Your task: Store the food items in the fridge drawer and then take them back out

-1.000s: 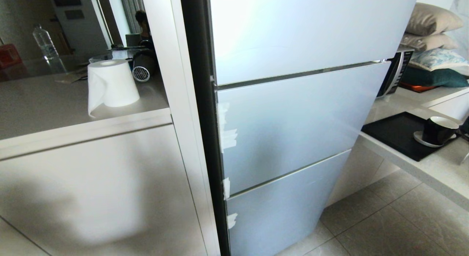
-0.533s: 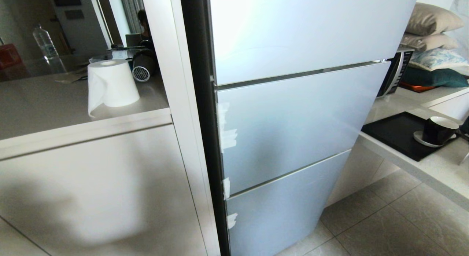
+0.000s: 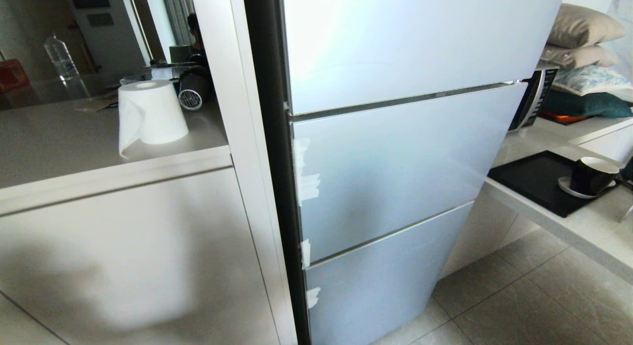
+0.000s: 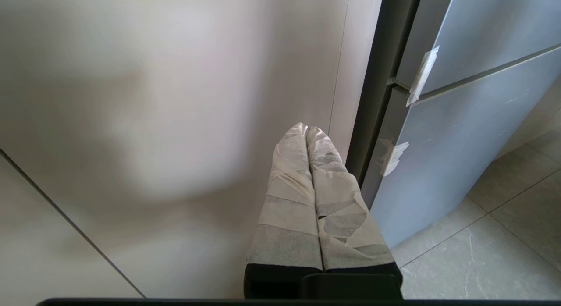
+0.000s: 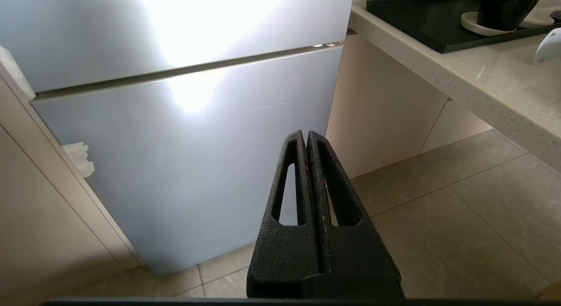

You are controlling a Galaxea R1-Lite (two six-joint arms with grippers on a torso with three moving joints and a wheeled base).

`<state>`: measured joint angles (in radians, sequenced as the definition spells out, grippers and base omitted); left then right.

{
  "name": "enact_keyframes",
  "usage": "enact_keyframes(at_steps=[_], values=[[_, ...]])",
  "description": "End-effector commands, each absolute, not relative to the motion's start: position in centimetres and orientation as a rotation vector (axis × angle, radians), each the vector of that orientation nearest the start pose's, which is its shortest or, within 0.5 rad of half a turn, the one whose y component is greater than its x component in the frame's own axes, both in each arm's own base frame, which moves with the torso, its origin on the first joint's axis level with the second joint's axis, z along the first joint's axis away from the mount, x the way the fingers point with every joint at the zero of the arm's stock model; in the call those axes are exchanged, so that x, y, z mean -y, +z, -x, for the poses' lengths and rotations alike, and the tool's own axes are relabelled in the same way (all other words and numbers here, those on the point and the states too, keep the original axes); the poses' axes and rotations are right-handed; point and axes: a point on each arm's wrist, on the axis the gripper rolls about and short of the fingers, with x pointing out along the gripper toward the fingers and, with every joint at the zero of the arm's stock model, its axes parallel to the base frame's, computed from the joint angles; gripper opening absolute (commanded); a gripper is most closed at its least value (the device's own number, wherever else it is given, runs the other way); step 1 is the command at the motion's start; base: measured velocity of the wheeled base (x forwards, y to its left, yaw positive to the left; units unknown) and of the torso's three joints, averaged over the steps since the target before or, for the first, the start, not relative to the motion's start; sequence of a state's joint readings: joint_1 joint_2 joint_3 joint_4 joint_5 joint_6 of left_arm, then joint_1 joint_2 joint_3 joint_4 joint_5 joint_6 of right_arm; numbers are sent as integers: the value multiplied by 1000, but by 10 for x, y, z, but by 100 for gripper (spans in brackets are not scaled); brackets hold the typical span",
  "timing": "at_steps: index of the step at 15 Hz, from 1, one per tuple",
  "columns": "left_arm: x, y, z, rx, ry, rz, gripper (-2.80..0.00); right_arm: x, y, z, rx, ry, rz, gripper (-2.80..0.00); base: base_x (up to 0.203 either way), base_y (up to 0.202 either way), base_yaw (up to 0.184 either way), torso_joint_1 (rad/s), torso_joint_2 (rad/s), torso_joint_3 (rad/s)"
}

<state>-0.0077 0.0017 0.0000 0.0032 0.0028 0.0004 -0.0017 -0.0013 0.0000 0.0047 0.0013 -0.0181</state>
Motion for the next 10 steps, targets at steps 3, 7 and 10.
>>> enact_keyframes(at_steps=[3, 7, 10], values=[[0, 75, 23, -5, -5, 0, -280, 0, 75, 23, -5, -1, 14, -280, 0, 0, 0, 0, 0, 0], [0, 75, 23, -5, -5, 0, -280, 0, 75, 23, -5, 5, 28, -280, 2, 2, -47, 3, -1, 3], [0, 75, 23, -5, -5, 0, -280, 0, 75, 23, -5, 5, 29, -280, 1, 5, -168, -1, -1, 7]])
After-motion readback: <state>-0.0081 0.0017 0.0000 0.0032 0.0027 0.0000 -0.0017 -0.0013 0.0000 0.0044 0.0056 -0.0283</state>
